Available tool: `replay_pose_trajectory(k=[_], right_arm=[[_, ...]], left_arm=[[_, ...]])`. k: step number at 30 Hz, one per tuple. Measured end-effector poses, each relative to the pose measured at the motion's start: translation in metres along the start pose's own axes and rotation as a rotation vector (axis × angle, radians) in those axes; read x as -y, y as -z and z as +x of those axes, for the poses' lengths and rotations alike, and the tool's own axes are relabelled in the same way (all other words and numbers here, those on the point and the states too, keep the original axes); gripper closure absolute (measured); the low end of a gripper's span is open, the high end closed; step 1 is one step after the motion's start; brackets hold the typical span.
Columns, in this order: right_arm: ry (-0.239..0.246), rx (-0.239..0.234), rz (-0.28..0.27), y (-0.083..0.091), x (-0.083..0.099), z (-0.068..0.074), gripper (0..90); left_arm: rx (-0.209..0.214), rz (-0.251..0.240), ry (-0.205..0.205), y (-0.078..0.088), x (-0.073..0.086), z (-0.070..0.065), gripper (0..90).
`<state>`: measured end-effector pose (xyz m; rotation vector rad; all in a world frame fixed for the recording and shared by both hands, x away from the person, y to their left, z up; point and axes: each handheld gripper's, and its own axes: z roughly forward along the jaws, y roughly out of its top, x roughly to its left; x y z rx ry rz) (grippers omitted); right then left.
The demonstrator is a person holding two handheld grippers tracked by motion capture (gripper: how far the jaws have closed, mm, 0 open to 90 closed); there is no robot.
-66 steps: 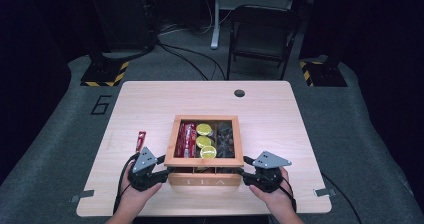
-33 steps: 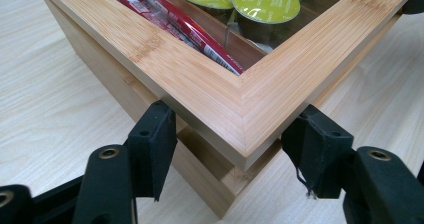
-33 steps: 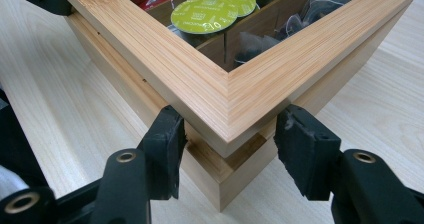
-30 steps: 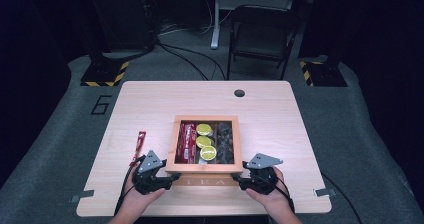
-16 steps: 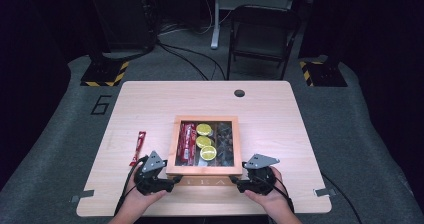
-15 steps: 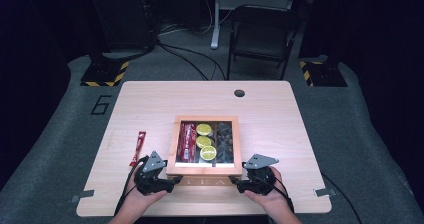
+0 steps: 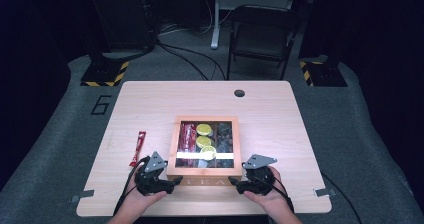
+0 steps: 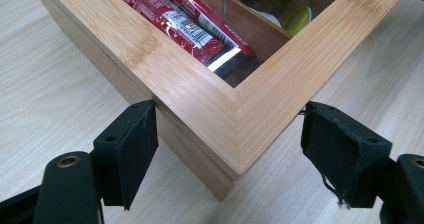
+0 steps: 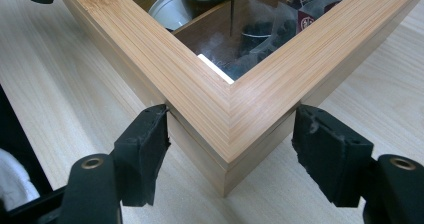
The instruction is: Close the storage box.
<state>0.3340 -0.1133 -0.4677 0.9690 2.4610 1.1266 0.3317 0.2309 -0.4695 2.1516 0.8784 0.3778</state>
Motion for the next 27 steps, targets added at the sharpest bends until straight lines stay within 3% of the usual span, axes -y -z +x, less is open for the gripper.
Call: replay_pose_trajectory(k=[4, 6, 10, 14, 20, 27], right_arm=[[0.001, -0.005, -0.015, 0.003, -0.002, -0.002, 28.5], [-0.024, -0.009, -0.041, 0.010, -0.005, -0.003, 28.3], [-0.041, -0.008, -0.079, 0.015, -0.007, -0.004, 28.2], [-0.036, -0.006, -0.079, 0.017, -0.008, -0.004, 28.3], [-0.019, 0.002, -0.094, 0.021, -0.010, -0.008, 29.8], [-0.051, 0.034, -0.118, 0.026, -0.009, -0.016, 30.2]], left_arm=[[0.034, -0.002, 0.042, 0.002, 0.000, 0.004, 23.0], [0.047, -0.032, 0.071, 0.006, -0.001, 0.005, 22.6], [0.030, -0.072, 0.055, 0.016, -0.007, 0.003, 23.6], [0.022, -0.092, 0.038, 0.021, -0.010, 0.004, 25.6], [0.004, -0.124, 0.062, 0.027, -0.010, 0.013, 27.3], [-0.037, -0.151, 0.092, 0.034, -0.007, 0.027, 31.0]])
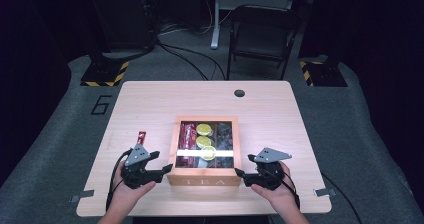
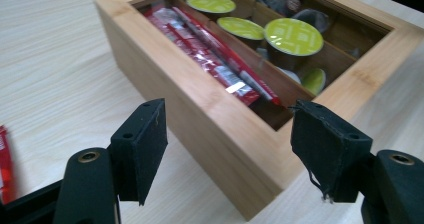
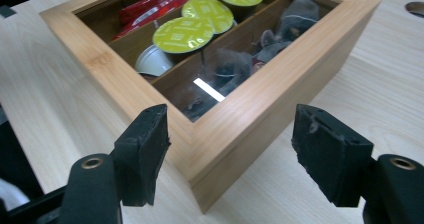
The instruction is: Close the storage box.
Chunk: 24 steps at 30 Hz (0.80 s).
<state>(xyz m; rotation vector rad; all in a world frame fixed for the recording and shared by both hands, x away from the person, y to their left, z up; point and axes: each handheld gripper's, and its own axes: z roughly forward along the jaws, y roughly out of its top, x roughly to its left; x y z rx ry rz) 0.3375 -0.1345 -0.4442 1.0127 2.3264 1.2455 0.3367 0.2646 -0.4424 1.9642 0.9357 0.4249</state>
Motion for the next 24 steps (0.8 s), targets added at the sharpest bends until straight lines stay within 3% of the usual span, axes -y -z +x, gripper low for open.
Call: replay_pose_trajectory(k=[4, 8, 16, 24], right_arm=[[-0.010, 0.029, -0.016, 0.002, 0.001, -0.009, 30.2], [-0.036, 0.063, -0.016, 0.002, 0.004, -0.019, 31.0], [-0.064, 0.120, -0.007, -0.004, 0.014, -0.037, 32.9], [-0.124, 0.129, 0.010, -0.008, 0.020, -0.050, 33.7]], left_arm=[[-0.031, -0.016, 0.037, 0.002, 0.004, 0.011, 32.8], [-0.059, 0.010, 0.073, -0.002, 0.011, 0.022, 33.9], [-0.110, 0.019, 0.111, -0.006, 0.020, 0.039, 34.6], [-0.129, 0.040, 0.137, -0.011, 0.024, 0.049, 34.7]])
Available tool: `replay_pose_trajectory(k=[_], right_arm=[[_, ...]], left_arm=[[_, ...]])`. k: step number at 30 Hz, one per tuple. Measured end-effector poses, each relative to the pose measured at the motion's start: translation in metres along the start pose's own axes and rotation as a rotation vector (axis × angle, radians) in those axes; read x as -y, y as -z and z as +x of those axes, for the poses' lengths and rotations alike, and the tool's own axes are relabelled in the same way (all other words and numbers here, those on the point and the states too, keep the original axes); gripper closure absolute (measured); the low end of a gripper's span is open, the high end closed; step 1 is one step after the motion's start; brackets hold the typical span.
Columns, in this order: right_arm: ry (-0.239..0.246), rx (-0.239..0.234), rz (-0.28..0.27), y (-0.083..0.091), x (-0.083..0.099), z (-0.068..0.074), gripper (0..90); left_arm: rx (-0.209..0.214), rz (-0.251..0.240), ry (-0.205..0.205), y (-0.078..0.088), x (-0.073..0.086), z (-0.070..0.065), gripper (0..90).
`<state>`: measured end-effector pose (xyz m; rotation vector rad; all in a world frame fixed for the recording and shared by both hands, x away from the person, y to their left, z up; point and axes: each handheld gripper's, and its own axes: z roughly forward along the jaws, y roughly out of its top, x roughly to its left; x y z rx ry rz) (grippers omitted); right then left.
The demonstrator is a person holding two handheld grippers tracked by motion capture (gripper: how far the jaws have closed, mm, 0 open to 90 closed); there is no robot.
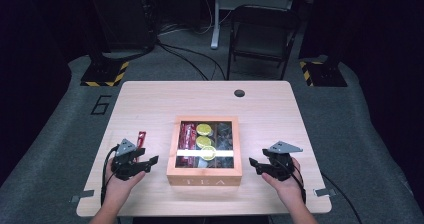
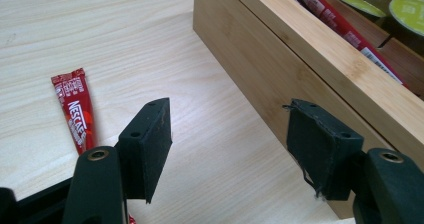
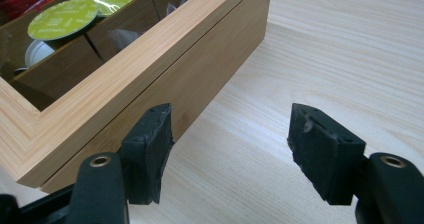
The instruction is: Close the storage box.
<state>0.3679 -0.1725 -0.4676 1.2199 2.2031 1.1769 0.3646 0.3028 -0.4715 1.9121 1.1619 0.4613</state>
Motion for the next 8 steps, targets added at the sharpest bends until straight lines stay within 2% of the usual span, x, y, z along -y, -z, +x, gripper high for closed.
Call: replay_pose_trajectory(k=[5, 7, 8], right_arm=[[0.013, -0.003, -0.016, 0.004, -0.001, 0.004, 33.7], [0.017, -0.024, -0.046, 0.008, -0.003, 0.009, 33.2], [0.028, -0.050, -0.062, 0.011, -0.004, 0.013, 32.5]], left_arm=[[-0.029, 0.008, -0.006, 0.000, 0.000, 0.003, 34.3], [-0.070, -0.004, 0.001, 0.002, -0.001, 0.005, 32.8], [-0.084, -0.004, 0.002, 0.004, -0.002, 0.007, 31.9]])
